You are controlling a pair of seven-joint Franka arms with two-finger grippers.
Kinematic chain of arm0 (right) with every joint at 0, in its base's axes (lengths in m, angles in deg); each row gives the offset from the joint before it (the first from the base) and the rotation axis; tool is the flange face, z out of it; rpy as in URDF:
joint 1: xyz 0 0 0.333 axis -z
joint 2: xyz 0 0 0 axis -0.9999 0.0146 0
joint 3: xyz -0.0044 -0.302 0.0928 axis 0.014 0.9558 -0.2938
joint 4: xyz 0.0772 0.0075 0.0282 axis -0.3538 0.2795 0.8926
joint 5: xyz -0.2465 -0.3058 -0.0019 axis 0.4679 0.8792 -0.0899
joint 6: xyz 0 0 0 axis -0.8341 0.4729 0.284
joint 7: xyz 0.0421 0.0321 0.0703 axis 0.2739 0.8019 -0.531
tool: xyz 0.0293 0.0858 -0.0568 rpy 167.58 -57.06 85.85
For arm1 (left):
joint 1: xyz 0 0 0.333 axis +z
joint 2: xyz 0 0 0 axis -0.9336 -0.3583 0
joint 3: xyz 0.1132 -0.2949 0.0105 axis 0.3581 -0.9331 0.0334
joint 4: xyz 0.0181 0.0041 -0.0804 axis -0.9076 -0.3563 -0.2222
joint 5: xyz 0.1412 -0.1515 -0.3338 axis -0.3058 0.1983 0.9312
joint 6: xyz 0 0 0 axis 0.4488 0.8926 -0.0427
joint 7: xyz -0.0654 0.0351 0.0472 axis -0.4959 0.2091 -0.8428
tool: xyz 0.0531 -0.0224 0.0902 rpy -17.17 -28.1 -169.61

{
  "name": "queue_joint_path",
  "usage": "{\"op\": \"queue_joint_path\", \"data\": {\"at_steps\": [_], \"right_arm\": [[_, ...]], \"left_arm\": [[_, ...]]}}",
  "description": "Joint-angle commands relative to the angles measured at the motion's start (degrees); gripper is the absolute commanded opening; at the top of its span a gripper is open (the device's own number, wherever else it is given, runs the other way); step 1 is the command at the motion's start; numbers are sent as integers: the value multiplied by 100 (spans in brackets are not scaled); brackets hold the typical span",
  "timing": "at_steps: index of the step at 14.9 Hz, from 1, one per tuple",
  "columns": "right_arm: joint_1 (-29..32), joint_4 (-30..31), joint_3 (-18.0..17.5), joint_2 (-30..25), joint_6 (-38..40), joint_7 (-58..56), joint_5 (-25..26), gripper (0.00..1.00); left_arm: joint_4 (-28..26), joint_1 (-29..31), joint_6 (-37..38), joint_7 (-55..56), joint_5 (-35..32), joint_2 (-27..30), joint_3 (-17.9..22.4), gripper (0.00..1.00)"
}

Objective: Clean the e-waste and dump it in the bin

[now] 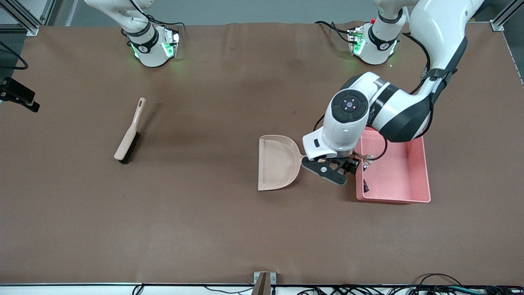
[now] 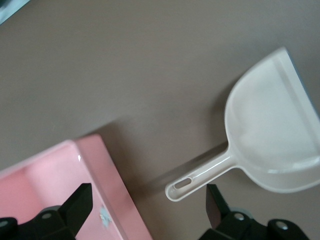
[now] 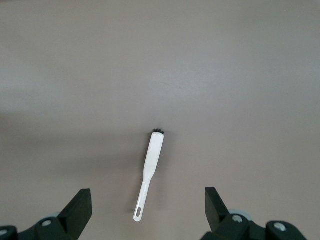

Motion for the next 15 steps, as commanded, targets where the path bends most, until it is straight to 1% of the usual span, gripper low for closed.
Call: {"op": "queue_joint_path", "data": {"at_steps": [1,4,5,7,9,10,12,13,15], "right_arm": [[34,73,-21,-59,16,38,45,100],[-10,73,-21,-77,24,47,45,100],[-10,73,-29,-77,24,47,45,100],[-19,73,-29,-77,16,47,45,100],[-28,73,-29,-77,7,47,45,100],[-28,73,-29,-77,7,47,45,100],[-28,73,-29,-77,-2,47,45,100],[-28,73,-29,-77,-2,47,45,100],[-19,73,-29,-77,15,47,45,100]], "left_arm": [[-77,89,182,848,123,503,51,100],[-104,-24,182,727,245,1031,673,100],[-156,-33,191,578,577,1250,841,100],[-472,-164,191,393,1464,1838,1603,100],[-692,-331,200,-168,1958,2331,2298,100],[-780,-393,226,-345,2143,2542,2580,100],[-842,-577,558,-627,2616,2859,3133,100],[-842,-613,752,-654,2854,2982,3336,100],[-921,-613,964,-785,3084,3237,3627,100]]}}
